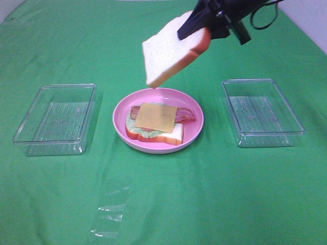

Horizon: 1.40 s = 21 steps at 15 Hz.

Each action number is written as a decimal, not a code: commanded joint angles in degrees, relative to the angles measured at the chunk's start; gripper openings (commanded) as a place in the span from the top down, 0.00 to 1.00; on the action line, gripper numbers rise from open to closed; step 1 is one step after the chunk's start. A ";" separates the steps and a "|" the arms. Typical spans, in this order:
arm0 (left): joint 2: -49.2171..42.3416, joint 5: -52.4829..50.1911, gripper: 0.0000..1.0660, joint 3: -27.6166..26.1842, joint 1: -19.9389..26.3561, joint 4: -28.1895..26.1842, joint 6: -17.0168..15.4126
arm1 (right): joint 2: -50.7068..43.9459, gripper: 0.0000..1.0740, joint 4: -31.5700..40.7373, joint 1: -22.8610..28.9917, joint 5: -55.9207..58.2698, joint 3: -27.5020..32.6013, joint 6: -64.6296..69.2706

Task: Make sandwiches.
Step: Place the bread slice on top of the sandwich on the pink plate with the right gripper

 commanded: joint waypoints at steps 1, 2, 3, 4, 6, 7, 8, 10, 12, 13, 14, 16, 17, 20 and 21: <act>-0.86 -0.17 0.06 0.11 -0.23 -0.46 -0.06 | 3.95 1.00 5.27 2.06 -4.30 -0.11 -2.01; -0.86 -0.17 0.06 0.11 -0.23 -0.46 -0.06 | 5.61 1.00 6.76 2.52 -5.16 -0.11 -2.69; -0.86 -0.17 0.06 0.11 -0.17 -0.46 -0.06 | 7.22 1.00 7.33 2.52 -6.25 -0.11 -2.69; -0.86 -0.17 0.06 0.11 -0.11 -0.46 -0.06 | 8.94 1.00 7.39 2.52 -6.65 -0.11 -2.69; -0.86 -0.17 0.06 0.11 -0.11 -0.46 -0.06 | 10.89 1.00 7.39 2.52 -6.36 -0.11 -2.52; -0.86 -0.17 0.06 0.11 -0.11 -0.46 -0.06 | 12.09 1.00 7.56 2.58 -6.36 -0.11 -2.46; -0.86 -0.17 0.06 0.11 -0.11 -0.46 -0.06 | 13.41 1.00 8.02 2.58 -5.73 -0.11 -2.46; -0.86 -0.17 0.06 0.11 -0.11 -0.46 -0.06 | 15.47 1.00 8.48 2.58 -5.90 -0.11 -2.46; -0.86 -0.17 0.06 0.11 -0.11 -0.46 -0.06 | 16.84 1.00 8.77 2.58 -6.36 -0.11 -2.46; -0.86 -0.17 0.06 0.11 -0.11 -0.46 -0.06 | 17.65 1.00 9.40 2.58 -5.96 -0.11 -2.46; -0.86 -0.17 0.06 0.11 -0.11 -0.46 -0.06 | 18.33 1.00 10.03 2.58 -5.56 -0.11 -2.46; -0.86 -0.17 0.06 0.11 -0.11 -0.46 -0.06 | 18.62 1.00 9.40 2.58 -5.56 -0.11 -2.46; -0.86 -0.17 0.06 0.11 -0.11 -0.46 -0.06 | 18.62 1.00 9.17 2.58 -5.56 -0.11 -2.46; -0.86 -0.17 0.06 0.11 -0.11 -0.46 -0.06 | 18.62 0.95 8.31 2.58 -5.50 -0.11 -2.46; -0.86 -0.17 0.06 0.11 -0.11 -0.46 -0.06 | 18.62 0.79 7.39 2.58 -5.27 -0.23 -2.46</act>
